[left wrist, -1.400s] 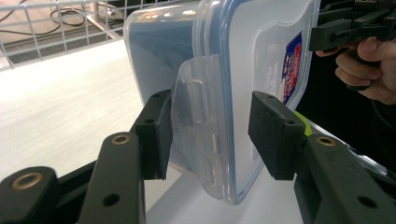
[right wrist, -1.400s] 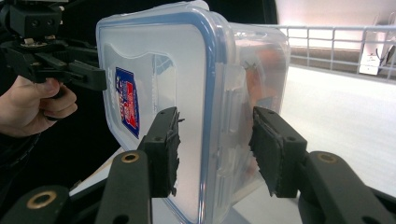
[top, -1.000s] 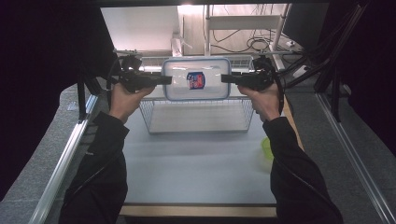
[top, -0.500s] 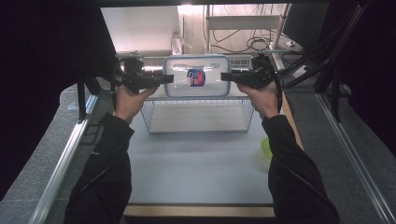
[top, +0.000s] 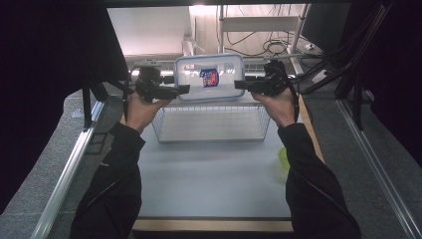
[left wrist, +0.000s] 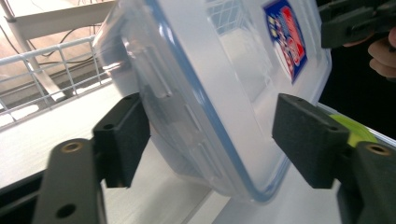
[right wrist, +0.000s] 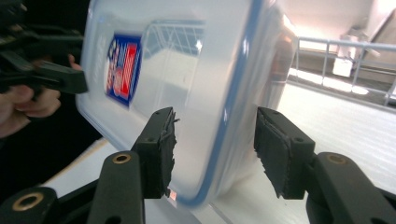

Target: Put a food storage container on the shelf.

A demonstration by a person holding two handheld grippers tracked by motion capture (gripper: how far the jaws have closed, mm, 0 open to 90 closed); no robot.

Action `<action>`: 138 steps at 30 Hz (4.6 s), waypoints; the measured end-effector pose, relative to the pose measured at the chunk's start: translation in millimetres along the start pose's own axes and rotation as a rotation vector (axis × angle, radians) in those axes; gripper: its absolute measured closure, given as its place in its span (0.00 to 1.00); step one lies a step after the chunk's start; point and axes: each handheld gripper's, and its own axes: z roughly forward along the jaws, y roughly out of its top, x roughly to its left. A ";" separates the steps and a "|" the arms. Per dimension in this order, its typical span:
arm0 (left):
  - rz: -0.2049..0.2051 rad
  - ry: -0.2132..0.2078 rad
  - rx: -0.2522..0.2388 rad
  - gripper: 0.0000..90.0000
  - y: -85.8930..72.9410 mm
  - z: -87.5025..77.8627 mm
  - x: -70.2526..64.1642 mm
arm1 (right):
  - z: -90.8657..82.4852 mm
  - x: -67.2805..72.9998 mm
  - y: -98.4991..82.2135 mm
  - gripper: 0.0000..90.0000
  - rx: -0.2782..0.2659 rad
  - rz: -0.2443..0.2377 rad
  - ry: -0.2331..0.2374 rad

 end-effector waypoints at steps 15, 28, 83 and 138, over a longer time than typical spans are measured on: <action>0.027 0.045 0.049 0.12 3.7 9.7 3.2 | 1.6 -3.3 -4.8 0.58 0.004 0.028 0.021; 0.043 0.091 0.033 0.09 2.7 8.4 1.7 | -0.6 -4.9 -3.5 0.57 -0.013 0.051 0.033; 0.110 0.082 0.031 0.31 -54.6 -13.4 -45.1 | -15.2 33.7 -46.0 0.44 0.026 -0.163 -0.095; 0.103 0.120 0.096 0.05 -224.8 -41.1 -102.3 | -34.6 61.4 -205.9 0.04 0.072 -0.154 -0.055</action>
